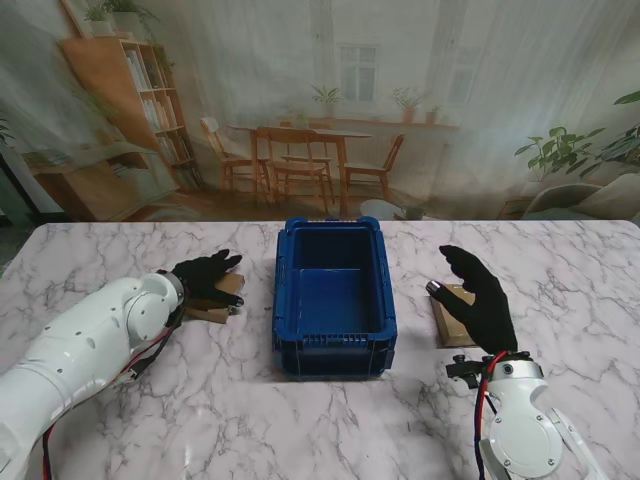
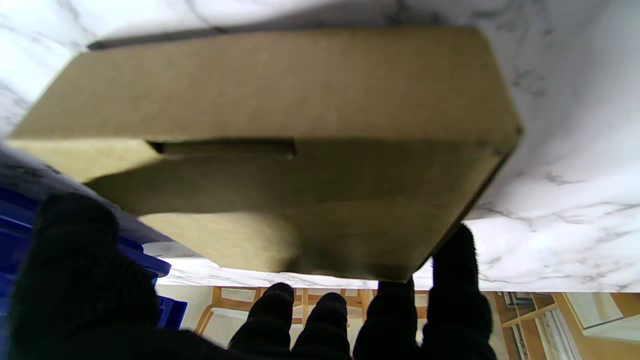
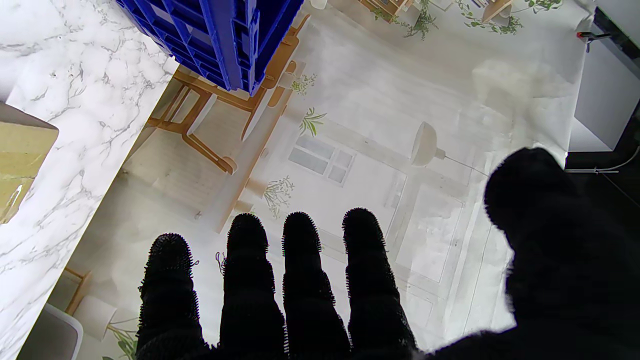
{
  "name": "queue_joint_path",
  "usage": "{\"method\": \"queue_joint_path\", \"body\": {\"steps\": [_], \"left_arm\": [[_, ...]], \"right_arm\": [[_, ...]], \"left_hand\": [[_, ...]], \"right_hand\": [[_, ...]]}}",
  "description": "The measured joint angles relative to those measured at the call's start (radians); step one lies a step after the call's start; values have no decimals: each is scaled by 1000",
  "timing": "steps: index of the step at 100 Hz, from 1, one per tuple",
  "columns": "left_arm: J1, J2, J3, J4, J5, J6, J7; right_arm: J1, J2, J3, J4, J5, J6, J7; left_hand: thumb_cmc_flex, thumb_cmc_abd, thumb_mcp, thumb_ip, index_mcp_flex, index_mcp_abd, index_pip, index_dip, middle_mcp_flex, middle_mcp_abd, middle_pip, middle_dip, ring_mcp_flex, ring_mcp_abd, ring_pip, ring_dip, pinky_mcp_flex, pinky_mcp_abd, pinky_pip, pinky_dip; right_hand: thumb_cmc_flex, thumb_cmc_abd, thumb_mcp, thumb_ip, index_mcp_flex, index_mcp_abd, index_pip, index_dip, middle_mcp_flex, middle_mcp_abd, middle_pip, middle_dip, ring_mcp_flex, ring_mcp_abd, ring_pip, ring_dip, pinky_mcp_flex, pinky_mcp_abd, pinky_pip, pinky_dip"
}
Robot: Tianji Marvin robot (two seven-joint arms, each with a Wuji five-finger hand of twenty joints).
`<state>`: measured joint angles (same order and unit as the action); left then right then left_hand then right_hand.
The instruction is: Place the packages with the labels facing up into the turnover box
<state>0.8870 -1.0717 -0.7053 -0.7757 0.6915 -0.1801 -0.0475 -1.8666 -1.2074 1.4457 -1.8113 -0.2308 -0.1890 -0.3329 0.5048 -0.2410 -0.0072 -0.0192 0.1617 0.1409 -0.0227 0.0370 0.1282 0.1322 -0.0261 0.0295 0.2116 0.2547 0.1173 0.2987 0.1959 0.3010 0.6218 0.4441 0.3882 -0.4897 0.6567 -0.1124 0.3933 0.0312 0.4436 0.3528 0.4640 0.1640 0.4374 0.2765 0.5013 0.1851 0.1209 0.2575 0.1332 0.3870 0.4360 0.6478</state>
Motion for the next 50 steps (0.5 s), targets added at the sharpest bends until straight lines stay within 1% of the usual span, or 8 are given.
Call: {"method": "queue_joint_path", "body": {"steps": [12,17,20,25,30,36,42,50], "left_arm": [[-9,-7,23,14,-11,5,10],[-12,-9,30,18,-12,6,12],[-13,-10,33,19,-13,6,13],[-14,-12,39,22,-15,6,16],[-16,-13,43,23,-17,6,19],[-22,-14,59,28,-17,6,27],[-28,-16,69,33,-17,6,31],[-33,-18,75,37,-20,7,30]], "right_arm": [[1,0,-1,0,3,1,2],[2,0,-2,0,5,2,3],[2,0,-2,0,6,2,3],[3,0,-3,0,7,2,3],[3,0,-3,0,8,3,3],[3,0,-3,0,8,3,2],[3,0,-4,0,10,3,1],[3,-1,-5,0,11,4,0]], "left_hand": [[39,11,-1,0,0,0,0,0,0,1,0,0,0,-6,4,14,9,0,38,0],[68,11,-1,0,0,0,1,96,0,3,0,0,0,-8,6,26,8,1,61,-6],[79,11,-1,0,-1,0,25,197,0,13,0,2,0,-8,14,39,8,3,72,-10],[101,10,-17,2,-11,16,85,374,0,27,2,75,0,-10,33,74,15,23,88,-13],[111,10,-17,9,-12,26,126,507,0,38,23,172,0,-10,56,117,21,27,109,-15],[111,10,-19,20,-12,29,166,605,0,41,58,281,3,-10,79,171,27,27,110,-15],[111,2,-19,22,-12,34,185,665,0,49,80,374,14,-10,95,221,34,28,114,-15],[123,-8,-29,27,-12,36,212,726,1,51,126,454,17,-11,116,274,36,28,123,-11]], "right_hand": [[0,11,-2,0,0,0,0,0,0,0,0,0,0,0,0,0,0,0,0,0],[0,11,-2,0,0,0,0,0,0,0,0,0,0,0,0,0,0,0,0,0],[0,11,-6,0,0,0,0,0,0,0,0,0,0,0,0,0,0,0,0,0],[0,25,-14,0,0,0,0,0,0,0,0,0,0,0,0,0,0,0,0,1],[0,38,-15,0,0,0,0,0,0,0,0,0,0,0,0,0,0,0,0,1],[0,38,-15,0,0,0,0,0,-1,0,0,0,0,0,0,0,0,0,-1,1],[0,38,-15,0,0,0,0,0,-1,0,0,0,-6,0,0,0,-1,0,-1,1],[0,38,-24,0,0,1,-1,0,-1,0,0,0,-7,0,0,0,-1,0,-2,1]]}}
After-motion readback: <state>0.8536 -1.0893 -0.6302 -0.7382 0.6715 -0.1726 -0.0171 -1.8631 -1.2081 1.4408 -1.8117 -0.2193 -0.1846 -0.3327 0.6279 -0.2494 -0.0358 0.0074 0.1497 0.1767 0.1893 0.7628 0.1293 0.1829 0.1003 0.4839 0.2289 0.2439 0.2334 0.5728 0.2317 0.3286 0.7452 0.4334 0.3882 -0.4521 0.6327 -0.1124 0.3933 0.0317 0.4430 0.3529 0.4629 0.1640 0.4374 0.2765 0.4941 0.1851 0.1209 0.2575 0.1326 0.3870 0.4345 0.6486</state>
